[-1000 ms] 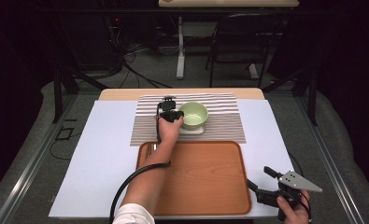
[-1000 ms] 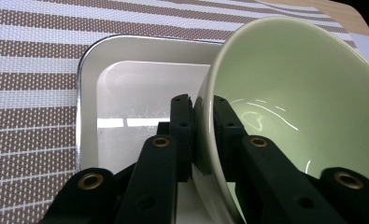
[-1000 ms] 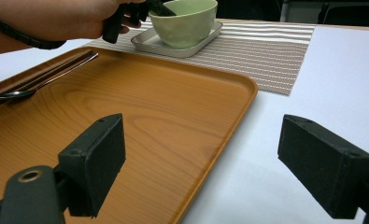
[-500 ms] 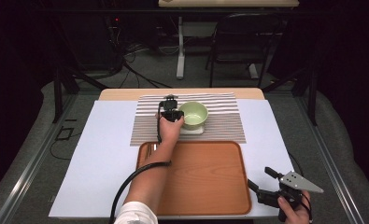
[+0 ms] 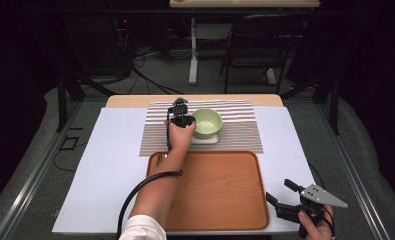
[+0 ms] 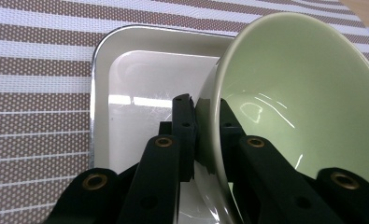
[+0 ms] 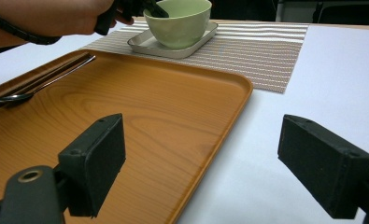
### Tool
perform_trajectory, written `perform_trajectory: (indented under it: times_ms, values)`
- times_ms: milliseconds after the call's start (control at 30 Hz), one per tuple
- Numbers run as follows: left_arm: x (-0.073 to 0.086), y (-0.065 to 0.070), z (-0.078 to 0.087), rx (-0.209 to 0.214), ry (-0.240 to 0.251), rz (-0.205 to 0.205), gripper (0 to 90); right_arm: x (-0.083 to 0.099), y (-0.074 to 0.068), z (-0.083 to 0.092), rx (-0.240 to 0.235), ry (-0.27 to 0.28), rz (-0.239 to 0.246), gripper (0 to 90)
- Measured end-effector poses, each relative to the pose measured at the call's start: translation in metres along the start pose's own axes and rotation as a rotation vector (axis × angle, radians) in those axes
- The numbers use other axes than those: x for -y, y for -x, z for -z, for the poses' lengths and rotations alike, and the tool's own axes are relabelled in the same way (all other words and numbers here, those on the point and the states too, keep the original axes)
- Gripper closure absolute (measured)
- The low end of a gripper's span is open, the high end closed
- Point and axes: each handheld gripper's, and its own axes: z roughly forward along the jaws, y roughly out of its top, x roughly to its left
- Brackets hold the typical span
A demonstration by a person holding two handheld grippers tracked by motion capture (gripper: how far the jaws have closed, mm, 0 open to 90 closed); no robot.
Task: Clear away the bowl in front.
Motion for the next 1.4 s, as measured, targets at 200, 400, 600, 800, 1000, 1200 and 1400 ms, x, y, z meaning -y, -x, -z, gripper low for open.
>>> perform_trajectory:
  times_ms: [200, 400, 600, 800, 1000, 1200, 1400]
  values:
    - [-0.003, -0.003, 0.01, 0.01, -0.009, 0.019, 83.2, 0.0, 0.0, 0.0, -0.001, -0.005, -0.001, 14.7]
    - [-0.006, -0.007, 0.024, 0.031, -0.022, 0.062, 83.1, 0.0, -0.001, -0.001, -0.002, -0.003, 0.0, 14.7]
    - [-0.007, -0.006, 0.044, 0.025, -0.027, 0.033, 83.1, -0.001, -0.001, -0.001, -0.002, -0.005, 0.003, 14.7]
    - [-0.006, 0.0, 0.062, 0.043, -0.028, -0.016, 83.1, -0.001, -0.002, -0.002, -0.003, -0.006, 0.007, 14.6]
    - [-0.001, 0.005, 0.071, 0.071, -0.041, -0.047, 83.1, -0.002, -0.003, -0.003, -0.005, -0.005, 0.013, 14.6]
    - [0.012, 0.017, 0.078, 0.108, -0.059, -0.093, 83.0, -0.002, -0.003, -0.005, -0.008, -0.005, 0.014, 14.7]
    - [0.028, 0.031, 0.079, 0.159, -0.085, -0.148, 83.1, -0.002, -0.003, -0.006, -0.008, -0.009, 0.014, 14.6]
